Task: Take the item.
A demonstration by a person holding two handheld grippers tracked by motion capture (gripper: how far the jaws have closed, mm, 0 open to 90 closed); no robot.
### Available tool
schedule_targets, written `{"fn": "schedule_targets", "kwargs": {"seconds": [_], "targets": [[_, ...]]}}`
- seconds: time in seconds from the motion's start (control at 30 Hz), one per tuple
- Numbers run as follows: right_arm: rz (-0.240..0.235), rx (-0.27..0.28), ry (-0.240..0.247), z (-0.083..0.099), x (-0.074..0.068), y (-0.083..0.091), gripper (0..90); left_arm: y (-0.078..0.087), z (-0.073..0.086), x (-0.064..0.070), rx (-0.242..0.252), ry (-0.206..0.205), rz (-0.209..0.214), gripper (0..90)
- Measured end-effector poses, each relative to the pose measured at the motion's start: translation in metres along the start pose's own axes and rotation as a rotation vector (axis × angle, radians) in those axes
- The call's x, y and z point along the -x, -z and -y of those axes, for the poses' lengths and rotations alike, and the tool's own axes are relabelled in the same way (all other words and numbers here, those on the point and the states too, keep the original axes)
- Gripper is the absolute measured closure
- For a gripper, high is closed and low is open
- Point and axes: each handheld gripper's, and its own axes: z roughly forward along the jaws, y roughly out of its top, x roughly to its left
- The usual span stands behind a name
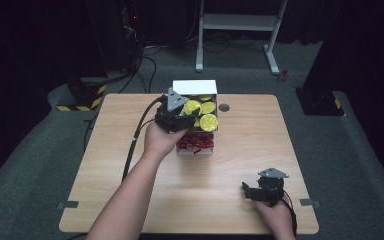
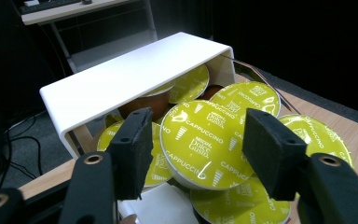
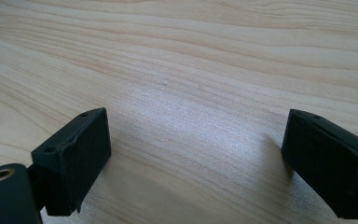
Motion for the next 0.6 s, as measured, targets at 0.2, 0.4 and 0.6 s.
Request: {"fn": "schedule_targets", "kwargs": {"seconds": [0.2, 0.4, 0.6], "targets": [[0.0, 0.0, 0.0, 0.0, 0.0, 0.0, 8.0, 0.0, 0.001, 0.009, -0.001, -0.037, -0.014, 30.3], [-0.001, 0.003, 0.008, 0.0, 0.0, 0.0, 8.1, -0.009, 0.004, 0.011, -0.037, -0.061, -0.047, 27.6], [-0.001, 0.001, 0.005, 0.0, 0.0, 0.0, 8.1, -0.009, 0.008, 0.011, -0.025, -0.073, -0.042, 37.1]]}}
